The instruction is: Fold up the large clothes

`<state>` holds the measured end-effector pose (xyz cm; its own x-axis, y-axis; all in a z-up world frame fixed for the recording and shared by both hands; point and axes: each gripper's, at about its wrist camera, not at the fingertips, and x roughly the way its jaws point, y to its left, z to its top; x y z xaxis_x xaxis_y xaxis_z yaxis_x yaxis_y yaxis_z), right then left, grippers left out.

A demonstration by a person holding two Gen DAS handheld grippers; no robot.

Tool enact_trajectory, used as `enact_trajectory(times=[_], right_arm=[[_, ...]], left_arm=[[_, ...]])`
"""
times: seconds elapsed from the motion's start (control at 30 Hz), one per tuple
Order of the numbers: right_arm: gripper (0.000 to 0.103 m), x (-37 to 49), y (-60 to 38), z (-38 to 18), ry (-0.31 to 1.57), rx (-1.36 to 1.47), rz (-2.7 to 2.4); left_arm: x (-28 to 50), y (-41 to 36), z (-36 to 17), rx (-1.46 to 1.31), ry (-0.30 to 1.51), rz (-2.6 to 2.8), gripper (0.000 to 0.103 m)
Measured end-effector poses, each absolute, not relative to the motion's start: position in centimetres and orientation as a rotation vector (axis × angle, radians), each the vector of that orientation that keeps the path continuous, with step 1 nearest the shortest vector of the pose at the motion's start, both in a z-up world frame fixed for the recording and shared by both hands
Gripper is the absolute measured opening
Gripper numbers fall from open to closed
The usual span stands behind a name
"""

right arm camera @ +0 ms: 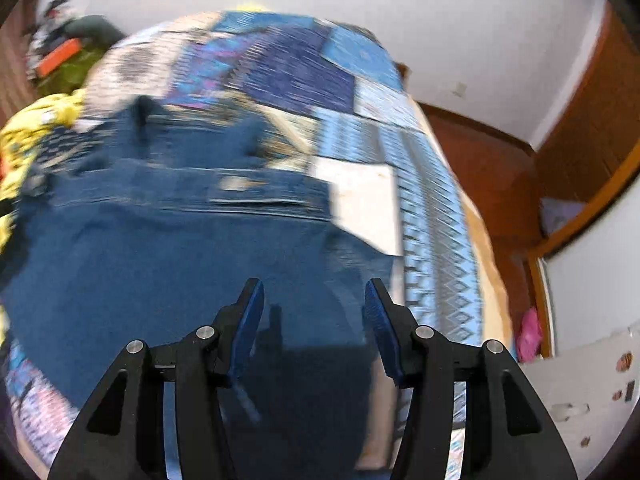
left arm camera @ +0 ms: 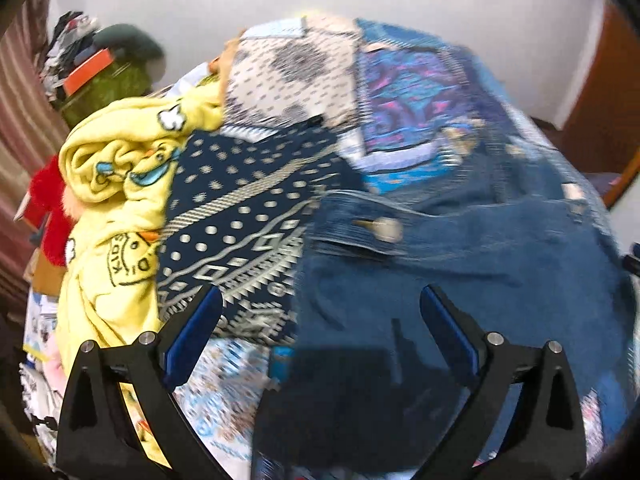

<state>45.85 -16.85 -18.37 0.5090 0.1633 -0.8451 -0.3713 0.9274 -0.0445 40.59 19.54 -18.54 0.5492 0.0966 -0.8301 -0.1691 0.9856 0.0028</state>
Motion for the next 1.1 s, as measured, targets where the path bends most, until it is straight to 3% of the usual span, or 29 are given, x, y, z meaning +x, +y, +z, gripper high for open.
enact_trajectory(times=[0.2, 0.43, 0.47, 0.57, 0.6, 1.1], right_arm=[[0.049, 40.8, -10.8, -17.1, 0.937, -0.230, 0.538], [0.053, 39.1, -7.0, -20.7, 0.994, -0.320, 0.594], [0.057, 39.2, -7.3, -21.2, 1.008, -0.321, 0.589], [0.079, 39.5, -9.2, -21.6, 1.027, -0.287, 0.541], [0.081, 39.6, -9.8, -21.6, 1.038, -0.284, 0.524], [0.084, 39.0, -19.9, -20.9, 1.079, -0.085, 0.327]], left_arm=[[37.9, 15.7, -18.5, -0.127, 0.987, 0.019, 0.100], [35.9, 12.2, -22.4, -0.072, 1.078, -0.017, 0.100], [35.6, 12.2, -22.9, -0.070, 1.088, -0.012, 0.100], [34.4, 12.8, -23.3, -0.038, 1.070, 0.028, 0.101], [34.2, 13.1, -23.3, -0.040, 1.072, 0.035, 0.101], [28.7, 21.1, -26.2, -0.311, 1.131, 0.249, 0.101]])
